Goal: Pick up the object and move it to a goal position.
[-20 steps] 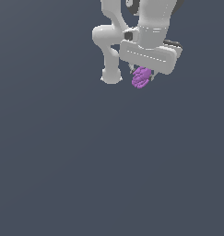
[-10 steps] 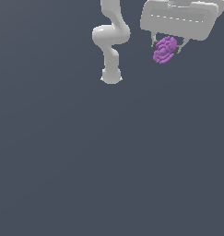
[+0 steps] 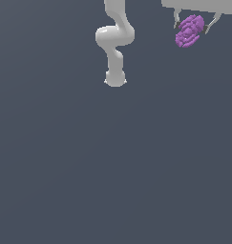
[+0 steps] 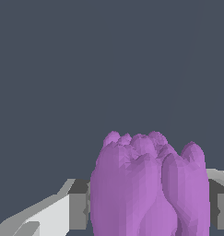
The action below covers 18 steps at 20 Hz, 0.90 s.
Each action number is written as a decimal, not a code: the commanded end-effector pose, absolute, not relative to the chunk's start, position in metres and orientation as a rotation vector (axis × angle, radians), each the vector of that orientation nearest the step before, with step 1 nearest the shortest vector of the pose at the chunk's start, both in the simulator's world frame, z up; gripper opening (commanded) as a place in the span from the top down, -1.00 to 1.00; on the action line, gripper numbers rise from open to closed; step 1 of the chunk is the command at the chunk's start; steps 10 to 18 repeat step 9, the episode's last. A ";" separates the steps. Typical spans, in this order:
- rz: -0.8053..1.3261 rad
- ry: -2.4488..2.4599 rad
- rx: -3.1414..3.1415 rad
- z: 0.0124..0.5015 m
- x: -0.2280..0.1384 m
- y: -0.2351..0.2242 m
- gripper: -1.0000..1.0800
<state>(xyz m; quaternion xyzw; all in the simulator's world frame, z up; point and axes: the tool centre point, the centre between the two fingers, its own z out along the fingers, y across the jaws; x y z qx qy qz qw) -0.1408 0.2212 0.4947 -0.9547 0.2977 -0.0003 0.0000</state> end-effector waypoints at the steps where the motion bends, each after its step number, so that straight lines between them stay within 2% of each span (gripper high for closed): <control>1: 0.000 0.936 -2.999 0.502 -0.141 0.226 1.00; 18: 0.000 0.937 -2.998 0.511 -0.141 0.232 1.00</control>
